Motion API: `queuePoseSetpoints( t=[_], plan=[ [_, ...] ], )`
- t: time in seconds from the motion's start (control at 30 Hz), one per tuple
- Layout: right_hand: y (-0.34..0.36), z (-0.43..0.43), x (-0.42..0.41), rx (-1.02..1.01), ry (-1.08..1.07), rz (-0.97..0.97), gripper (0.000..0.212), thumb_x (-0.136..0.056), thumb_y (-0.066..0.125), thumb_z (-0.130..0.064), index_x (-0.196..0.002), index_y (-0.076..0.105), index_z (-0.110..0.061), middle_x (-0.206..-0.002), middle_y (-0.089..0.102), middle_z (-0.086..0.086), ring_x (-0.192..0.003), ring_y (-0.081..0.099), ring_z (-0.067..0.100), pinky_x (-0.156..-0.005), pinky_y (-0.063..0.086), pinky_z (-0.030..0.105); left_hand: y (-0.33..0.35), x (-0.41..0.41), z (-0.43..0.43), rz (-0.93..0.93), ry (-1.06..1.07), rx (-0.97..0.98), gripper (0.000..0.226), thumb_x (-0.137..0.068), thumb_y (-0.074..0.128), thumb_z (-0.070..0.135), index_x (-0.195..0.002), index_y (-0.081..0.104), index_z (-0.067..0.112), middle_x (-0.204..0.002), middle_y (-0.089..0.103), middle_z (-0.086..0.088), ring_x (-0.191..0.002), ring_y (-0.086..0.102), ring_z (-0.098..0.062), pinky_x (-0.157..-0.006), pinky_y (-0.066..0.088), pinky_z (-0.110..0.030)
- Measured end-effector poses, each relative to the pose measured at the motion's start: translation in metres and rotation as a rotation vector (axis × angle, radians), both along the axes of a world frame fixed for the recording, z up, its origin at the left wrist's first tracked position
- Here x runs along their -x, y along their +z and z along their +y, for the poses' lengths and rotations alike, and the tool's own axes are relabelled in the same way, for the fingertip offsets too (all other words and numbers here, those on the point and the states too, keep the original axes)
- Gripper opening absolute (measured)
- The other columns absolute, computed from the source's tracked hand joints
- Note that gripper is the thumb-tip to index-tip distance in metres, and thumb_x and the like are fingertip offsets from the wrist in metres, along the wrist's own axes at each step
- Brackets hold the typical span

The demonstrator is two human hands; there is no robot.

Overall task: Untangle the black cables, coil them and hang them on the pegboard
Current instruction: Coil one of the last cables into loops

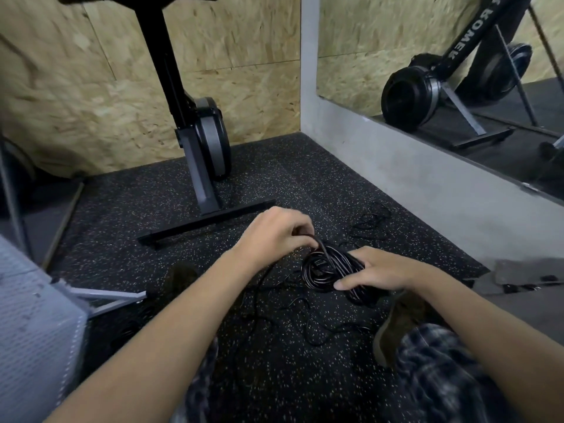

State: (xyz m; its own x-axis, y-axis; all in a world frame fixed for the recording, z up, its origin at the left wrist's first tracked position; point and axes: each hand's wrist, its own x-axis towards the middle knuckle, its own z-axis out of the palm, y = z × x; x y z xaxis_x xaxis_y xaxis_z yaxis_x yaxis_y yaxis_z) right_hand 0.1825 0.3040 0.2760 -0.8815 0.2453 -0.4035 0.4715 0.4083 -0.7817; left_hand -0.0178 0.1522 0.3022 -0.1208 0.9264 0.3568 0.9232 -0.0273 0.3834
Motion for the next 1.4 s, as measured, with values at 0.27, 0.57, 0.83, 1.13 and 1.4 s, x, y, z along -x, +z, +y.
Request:
queuePoseSetpoints(
  t=[0.27, 0.57, 0.83, 1.13, 1.4],
  plan=[
    [0.014, -0.006, -0.011, 0.096, 0.046, 0.147, 0.035, -0.092, 0.077, -0.031, -0.125, 0.070, -0.018, -0.120, 0.076, 0.003, -0.112, 0.072, 0.023, -0.107, 0.051, 0.051, 0.005, -0.001, 0.013, -0.228, 0.021, -0.113, 0.020, -0.082, 0.086, 0.036, -0.088, 0.083, 0.018, -0.080, 0.076, 0.010, -0.077, 0.070, -0.012, -0.074, 0.055, -0.036],
    [0.002, -0.001, -0.003, 0.153, -0.188, 0.457, 0.049, -0.082, 0.080, -0.040, -0.125, 0.070, -0.017, -0.121, 0.076, 0.002, -0.113, 0.071, 0.020, -0.096, 0.054, 0.035, -0.031, 0.006, 0.018, -0.434, 0.106, -0.111, 0.026, -0.105, 0.060, 0.026, -0.127, 0.075, 0.024, -0.108, 0.073, 0.009, -0.100, 0.065, -0.002, -0.089, 0.050, -0.021],
    [-0.003, -0.014, 0.014, -0.063, -0.367, 0.542, 0.028, -0.092, 0.076, -0.024, -0.119, 0.073, -0.024, -0.109, 0.078, -0.014, -0.103, 0.071, 0.003, -0.084, 0.050, 0.016, -0.022, 0.005, 0.016, -0.332, 0.211, -0.068, 0.025, -0.105, 0.057, 0.016, -0.123, 0.075, 0.021, -0.105, 0.073, 0.001, -0.097, 0.064, -0.012, -0.085, 0.044, -0.020],
    [0.003, -0.037, 0.032, -0.059, -0.416, 0.586, 0.031, -0.093, 0.074, -0.028, -0.123, 0.069, -0.026, -0.114, 0.076, -0.015, -0.107, 0.070, 0.004, -0.092, 0.053, 0.021, -0.016, -0.008, 0.006, -1.244, 0.305, -0.172, 0.019, -0.105, 0.058, 0.007, -0.095, 0.074, 0.004, -0.095, 0.072, -0.013, -0.082, 0.076, -0.017, -0.072, 0.065, -0.041],
    [-0.005, -0.042, 0.043, 0.045, -0.467, 0.564, 0.030, -0.094, 0.074, -0.027, -0.124, 0.070, -0.026, -0.118, 0.075, -0.008, -0.114, 0.069, 0.010, -0.108, 0.049, 0.045, -0.015, -0.012, 0.007, -1.533, 0.303, -0.187, 0.015, -0.105, 0.045, -0.004, -0.112, 0.059, -0.001, -0.097, 0.072, -0.014, -0.072, 0.072, -0.011, -0.071, 0.065, -0.037]
  ],
)
